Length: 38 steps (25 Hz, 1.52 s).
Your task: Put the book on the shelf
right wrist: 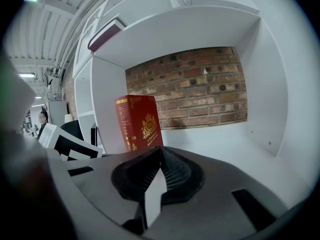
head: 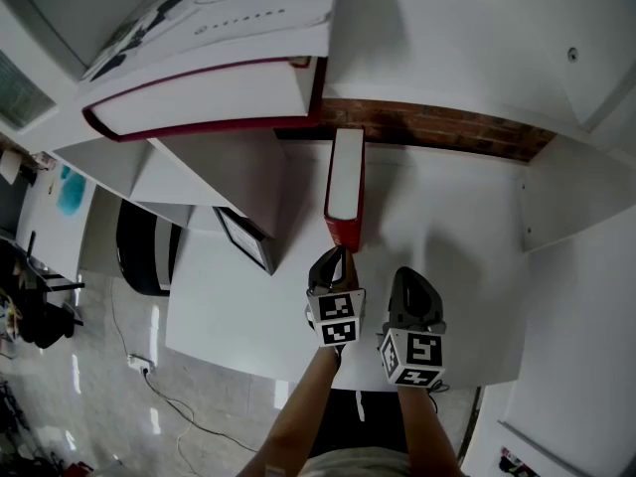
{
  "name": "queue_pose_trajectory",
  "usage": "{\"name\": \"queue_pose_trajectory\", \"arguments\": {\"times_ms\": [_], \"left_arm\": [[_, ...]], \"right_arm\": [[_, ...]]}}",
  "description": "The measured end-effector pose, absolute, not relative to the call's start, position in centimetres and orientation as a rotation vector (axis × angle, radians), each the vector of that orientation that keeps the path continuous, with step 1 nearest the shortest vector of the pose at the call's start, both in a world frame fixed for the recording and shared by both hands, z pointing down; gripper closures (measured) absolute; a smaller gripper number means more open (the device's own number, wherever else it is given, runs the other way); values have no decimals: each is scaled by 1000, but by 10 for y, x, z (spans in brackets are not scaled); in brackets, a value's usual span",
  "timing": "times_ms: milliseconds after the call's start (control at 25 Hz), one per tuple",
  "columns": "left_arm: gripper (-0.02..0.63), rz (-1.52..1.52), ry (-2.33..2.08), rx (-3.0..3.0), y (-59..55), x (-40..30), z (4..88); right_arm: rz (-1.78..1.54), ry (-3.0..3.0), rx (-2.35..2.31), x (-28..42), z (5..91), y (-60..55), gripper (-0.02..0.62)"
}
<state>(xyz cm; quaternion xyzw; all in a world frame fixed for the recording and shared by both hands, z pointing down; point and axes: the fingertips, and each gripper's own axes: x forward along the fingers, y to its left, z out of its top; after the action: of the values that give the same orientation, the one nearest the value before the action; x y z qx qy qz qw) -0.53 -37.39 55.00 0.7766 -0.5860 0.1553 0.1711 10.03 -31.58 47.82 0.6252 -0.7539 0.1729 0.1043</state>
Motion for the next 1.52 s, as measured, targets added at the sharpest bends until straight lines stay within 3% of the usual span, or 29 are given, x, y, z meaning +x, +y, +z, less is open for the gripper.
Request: {"name": "queue_pose_trajectory", "arguments": {"times_ms": [1520], "left_arm": [[584,386,-1676,2200,-410,3,540]], "right_arm": [[515,-2201,1872,114,479,-324,578]]}}
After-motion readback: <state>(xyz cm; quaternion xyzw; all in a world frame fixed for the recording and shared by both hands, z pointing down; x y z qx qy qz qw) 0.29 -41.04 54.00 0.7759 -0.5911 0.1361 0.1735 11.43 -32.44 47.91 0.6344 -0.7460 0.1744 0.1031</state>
